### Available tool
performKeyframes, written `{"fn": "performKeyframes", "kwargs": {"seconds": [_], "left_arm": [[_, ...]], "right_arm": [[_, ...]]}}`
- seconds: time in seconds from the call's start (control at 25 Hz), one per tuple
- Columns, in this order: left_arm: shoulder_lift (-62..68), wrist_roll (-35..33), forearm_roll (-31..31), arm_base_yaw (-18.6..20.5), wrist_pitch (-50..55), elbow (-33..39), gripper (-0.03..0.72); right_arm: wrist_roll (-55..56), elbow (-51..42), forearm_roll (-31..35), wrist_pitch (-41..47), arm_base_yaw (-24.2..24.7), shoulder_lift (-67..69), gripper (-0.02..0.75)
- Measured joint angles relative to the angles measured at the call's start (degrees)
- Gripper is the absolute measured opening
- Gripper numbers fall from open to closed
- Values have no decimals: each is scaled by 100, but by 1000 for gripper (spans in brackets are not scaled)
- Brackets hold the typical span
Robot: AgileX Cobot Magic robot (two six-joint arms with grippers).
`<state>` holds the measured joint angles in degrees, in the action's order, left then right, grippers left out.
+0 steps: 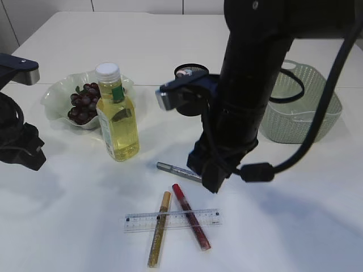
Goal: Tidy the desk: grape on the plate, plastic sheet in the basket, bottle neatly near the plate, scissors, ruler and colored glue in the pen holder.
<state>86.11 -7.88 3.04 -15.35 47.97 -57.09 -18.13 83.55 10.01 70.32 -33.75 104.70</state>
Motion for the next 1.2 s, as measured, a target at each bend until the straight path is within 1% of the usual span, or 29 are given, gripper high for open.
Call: {"fn": "performKeyframes", "kwargs": {"seconds": [0.08,0.24,0.36,0.44,0.52,0.6,0.72,0.8,1.2], "left_arm": [[0,0,24,0,0,0,372],[0,0,162,0,0,0,370],[0,0,219,0,-82,0,369],[0,0,220,0,-173,0,369],[0,0,220,0,-256,0,368],[0,0,228,0,-278,0,367],[0,0,243,0,-276,0,365],[0,0,241,0,-276,0,365],[0,10,350,0,-372,0,364]], "right_arm": [[-328,-253,0,0,-60,0,314],[-1076,-384,12,-24,-115,0,314],[-2224,-384,25,-46,-222,0,319],[-2946,-384,36,-46,-371,13,348],[-3324,-384,60,-153,-488,85,396],[-3478,-384,71,-530,-579,216,425],[-3540,-384,131,-1136,-588,389,439],[-3576,-384,152,-1372,-588,514,440],[-3643,-384,189,-1608,-588,1131,451]]}}
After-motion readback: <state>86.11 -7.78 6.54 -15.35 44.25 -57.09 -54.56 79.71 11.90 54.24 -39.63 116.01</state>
